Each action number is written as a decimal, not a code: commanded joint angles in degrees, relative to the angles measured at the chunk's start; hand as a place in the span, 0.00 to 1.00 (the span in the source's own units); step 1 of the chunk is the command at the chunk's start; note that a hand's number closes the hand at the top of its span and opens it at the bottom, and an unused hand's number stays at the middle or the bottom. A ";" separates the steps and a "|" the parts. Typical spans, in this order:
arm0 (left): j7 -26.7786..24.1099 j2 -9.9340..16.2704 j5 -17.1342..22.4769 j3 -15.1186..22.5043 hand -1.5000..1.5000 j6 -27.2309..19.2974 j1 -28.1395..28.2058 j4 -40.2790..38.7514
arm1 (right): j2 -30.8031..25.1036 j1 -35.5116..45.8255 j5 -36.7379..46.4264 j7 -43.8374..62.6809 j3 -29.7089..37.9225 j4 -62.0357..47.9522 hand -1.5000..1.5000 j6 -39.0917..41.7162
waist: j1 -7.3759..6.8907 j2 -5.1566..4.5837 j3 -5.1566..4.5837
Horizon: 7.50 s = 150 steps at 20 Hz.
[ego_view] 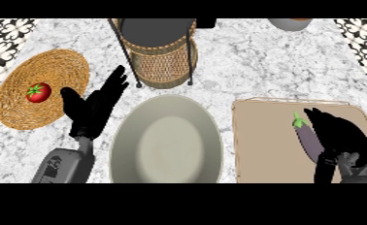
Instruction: Pick the eggplant from the tray and place it in the tiered basket
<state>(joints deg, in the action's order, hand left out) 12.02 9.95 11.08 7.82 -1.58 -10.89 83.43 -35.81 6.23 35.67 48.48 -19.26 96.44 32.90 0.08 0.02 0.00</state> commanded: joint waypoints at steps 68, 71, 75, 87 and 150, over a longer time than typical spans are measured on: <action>1.43 -3.85 -5.24 -4.31 0.50 5.06 0.36 0.42 | 35.77 38.13 29.67 30.74 -11.31 22.98 1.00 -15.57 | -0.97 0.15 -0.20; -0.99 -4.79 -6.20 -4.12 0.50 4.40 -0.37 -1.47 | 35.77 43.94 24.86 29.30 -5.37 19.47 1.00 -12.30 | -0.66 0.06 -0.27; 0.63 -3.33 -4.32 -4.33 0.50 6.74 2.76 1.23 | 35.77 50.68 20.77 26.53 2.13 10.92 1.00 -10.84 | -1.40 0.17 -0.18; 1.68 -3.85 -4.40 -5.20 0.50 6.15 -1.19 0.68 | 35.79 63.66 19.68 15.66 10.31 -24.79 1.00 -35.42 | -2.37 -0.58 -0.10; 0.02 -3.71 -4.27 -8.69 0.50 4.94 7.72 2.87 | 3.00 26.36 -27.68 -2.81 15.93 9.62 0.00 -50.33 | 5.19 1.52 0.05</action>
<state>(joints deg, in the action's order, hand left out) 12.58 6.61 6.46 -1.03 3.02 -4.69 85.87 -26.66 40.80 10.84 42.57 -6.14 92.56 -21.07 5.87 1.85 0.09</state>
